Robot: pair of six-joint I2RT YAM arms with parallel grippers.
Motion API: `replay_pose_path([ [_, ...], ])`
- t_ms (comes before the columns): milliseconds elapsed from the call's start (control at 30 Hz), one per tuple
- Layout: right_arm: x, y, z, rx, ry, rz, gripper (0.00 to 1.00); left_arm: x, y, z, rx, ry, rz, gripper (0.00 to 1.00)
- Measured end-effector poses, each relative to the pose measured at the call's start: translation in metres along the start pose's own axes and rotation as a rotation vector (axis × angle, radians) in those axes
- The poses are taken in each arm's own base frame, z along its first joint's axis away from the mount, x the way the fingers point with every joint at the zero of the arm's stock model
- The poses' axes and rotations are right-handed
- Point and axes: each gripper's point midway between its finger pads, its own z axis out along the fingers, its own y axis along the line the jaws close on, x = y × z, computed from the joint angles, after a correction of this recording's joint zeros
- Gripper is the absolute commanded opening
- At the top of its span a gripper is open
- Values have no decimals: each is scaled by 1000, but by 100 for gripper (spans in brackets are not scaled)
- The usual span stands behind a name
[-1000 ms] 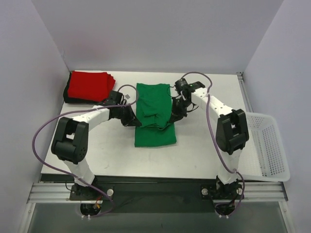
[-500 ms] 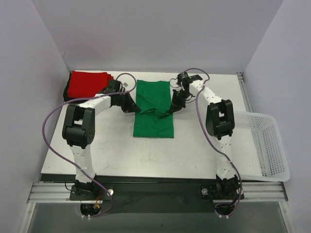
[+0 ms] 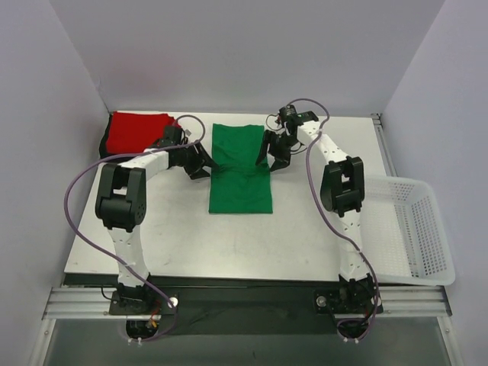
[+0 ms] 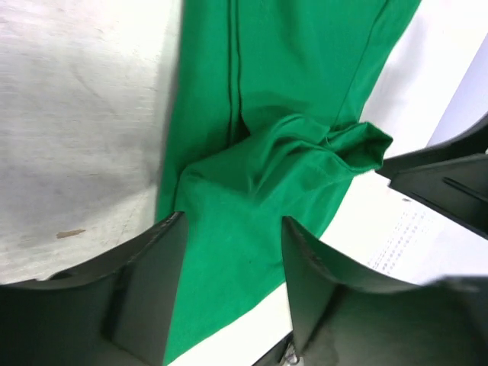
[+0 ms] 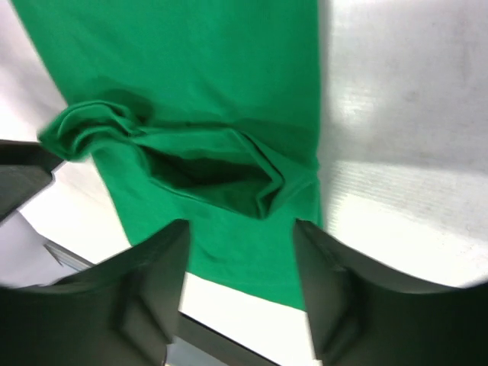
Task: Fold and stack the t-shirts
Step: Fold the folded rectangular tshirt in 1/3 of the way
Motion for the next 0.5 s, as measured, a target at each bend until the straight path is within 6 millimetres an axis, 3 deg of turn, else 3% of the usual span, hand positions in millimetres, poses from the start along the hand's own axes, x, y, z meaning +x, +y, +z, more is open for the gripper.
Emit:
replay_pose_path([
  [67, -5, 4, -4, -13, -16, -12, 63, -3, 2, -1, -3, -21, 0, 69],
  [200, -6, 2, -8, -16, -25, -28, 63, 0, 2, -9, -11, -49, 18, 70],
  [333, 11, -4, -18, -6, -6, -34, 61, 10, -5, -26, -3, -69, 66, 70],
  [500, 46, -14, -37, 4, 17, -37, 49, 32, -3, -40, -11, -68, 124, 68],
])
